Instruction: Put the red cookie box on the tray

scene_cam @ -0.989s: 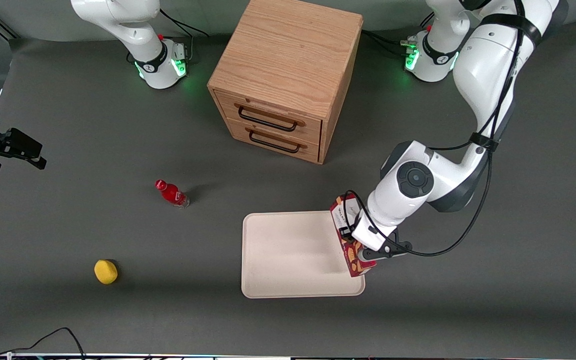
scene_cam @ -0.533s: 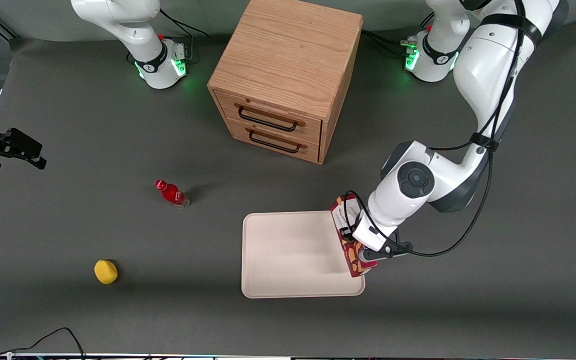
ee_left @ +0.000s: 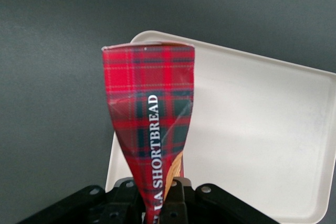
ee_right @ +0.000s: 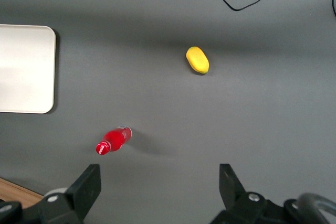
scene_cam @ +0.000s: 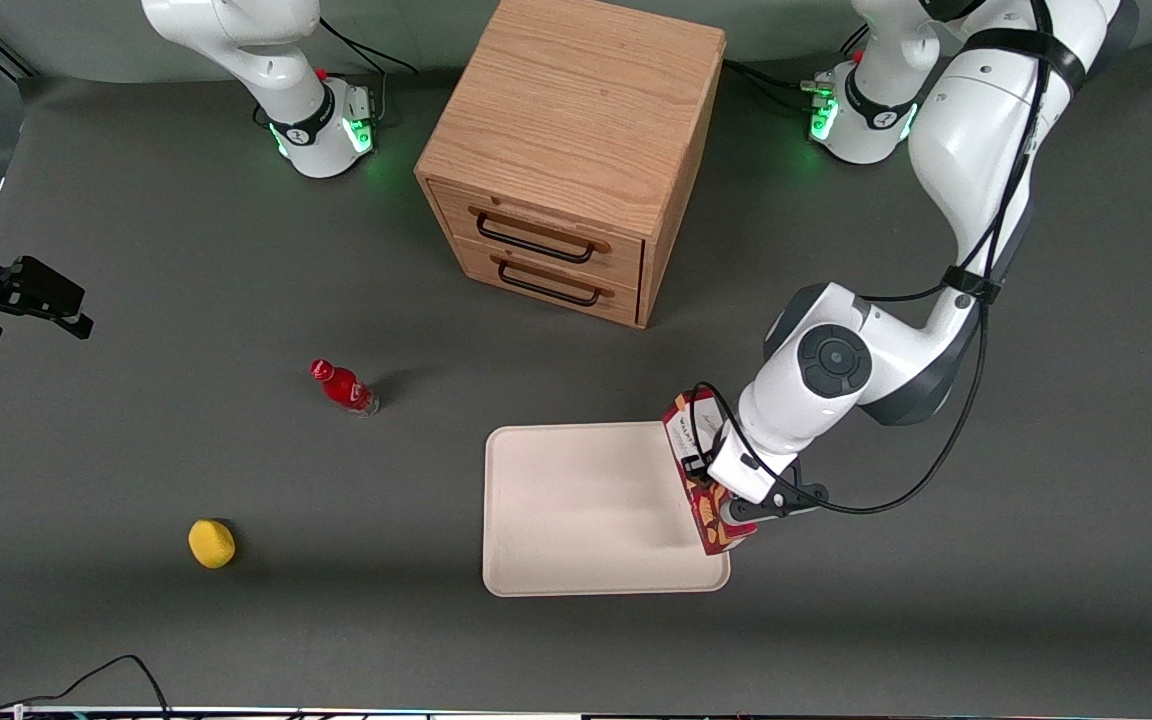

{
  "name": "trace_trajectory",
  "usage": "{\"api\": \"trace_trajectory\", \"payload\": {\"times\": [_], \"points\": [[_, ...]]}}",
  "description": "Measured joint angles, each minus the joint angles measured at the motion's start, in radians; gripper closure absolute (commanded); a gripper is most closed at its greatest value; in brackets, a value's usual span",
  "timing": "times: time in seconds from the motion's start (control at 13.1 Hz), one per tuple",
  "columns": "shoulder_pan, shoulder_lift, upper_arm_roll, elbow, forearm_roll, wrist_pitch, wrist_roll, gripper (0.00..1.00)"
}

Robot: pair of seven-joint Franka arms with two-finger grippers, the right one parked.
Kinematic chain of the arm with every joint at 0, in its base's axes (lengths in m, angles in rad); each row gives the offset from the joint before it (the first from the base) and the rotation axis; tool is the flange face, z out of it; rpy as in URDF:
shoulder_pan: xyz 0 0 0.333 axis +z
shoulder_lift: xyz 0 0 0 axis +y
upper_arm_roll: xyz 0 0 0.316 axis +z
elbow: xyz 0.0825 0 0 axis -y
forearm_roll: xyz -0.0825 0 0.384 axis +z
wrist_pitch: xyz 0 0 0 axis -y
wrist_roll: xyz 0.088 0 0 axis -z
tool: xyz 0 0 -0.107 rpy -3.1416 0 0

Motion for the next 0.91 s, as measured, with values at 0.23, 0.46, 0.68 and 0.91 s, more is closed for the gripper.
{"api": "trace_trajectory", "payload": {"times": [0.23, 0.46, 0.68, 0.91], "points": [[0.001, 0.007, 0.003, -0.046, 0.030, 0.057, 0.000, 1.00], [0.002, 0.036, 0.006, -0.085, 0.081, 0.125, -0.001, 1.00], [0.002, 0.072, 0.008, -0.091, 0.125, 0.164, -0.008, 0.00], [0.007, 0.073, 0.009, -0.087, 0.127, 0.172, -0.008, 0.00]]}}
